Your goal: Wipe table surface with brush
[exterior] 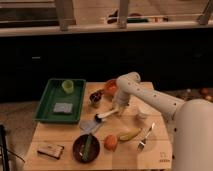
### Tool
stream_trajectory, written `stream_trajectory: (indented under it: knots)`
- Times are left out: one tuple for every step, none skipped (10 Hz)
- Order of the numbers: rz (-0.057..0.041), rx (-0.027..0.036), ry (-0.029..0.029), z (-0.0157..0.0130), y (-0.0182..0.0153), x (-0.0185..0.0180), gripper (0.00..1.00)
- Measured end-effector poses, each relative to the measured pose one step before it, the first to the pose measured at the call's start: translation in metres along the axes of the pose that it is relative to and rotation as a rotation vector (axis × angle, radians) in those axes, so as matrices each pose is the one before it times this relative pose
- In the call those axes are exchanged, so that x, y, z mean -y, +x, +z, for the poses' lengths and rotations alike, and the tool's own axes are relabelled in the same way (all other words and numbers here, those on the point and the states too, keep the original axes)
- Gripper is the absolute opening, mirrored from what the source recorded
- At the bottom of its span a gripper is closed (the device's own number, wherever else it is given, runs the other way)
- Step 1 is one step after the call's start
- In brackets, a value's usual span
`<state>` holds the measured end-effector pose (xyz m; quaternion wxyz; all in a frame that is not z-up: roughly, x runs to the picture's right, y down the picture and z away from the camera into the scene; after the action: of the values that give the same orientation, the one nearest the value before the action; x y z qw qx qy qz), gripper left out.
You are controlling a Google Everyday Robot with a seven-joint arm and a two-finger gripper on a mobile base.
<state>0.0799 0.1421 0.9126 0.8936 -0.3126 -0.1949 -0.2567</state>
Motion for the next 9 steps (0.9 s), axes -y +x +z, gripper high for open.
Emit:
stream_trajectory:
  knots:
    - [-0.01027,0.00918,-0.00492,0.00464,-0.00433,0.00231,0.19]
    - [-0.00148,0.00261,0.00236,0.00052,-0.00027,-0.00020,0.11]
    - [-0.00080,0.00036,0.00366,0.00006,-0.00048,0.00132,0.03]
    - [-0.00143,0.00030,-0.00085,0.00020,-0.00068,0.00025,0.00]
    - [-0.00699,-0.00258,-0.00177,-0.00167,-0.00230,-0.00118,0.00]
    - [-0.00619,-0.01308,0.00552,-0.00898,-0.00031,-0.00186,0.00]
    - [-0.00483,-0.01473,0.01338,-0.01262,-0.00096,-0.00034,0.00]
    - [-0.00651,-0.01513,0.01414,-0.01275,-0.00199,0.00177,0.00]
    - [-0.00663,-0.01472,0.01062,-0.00913,-0.00188,0.00182,0.00]
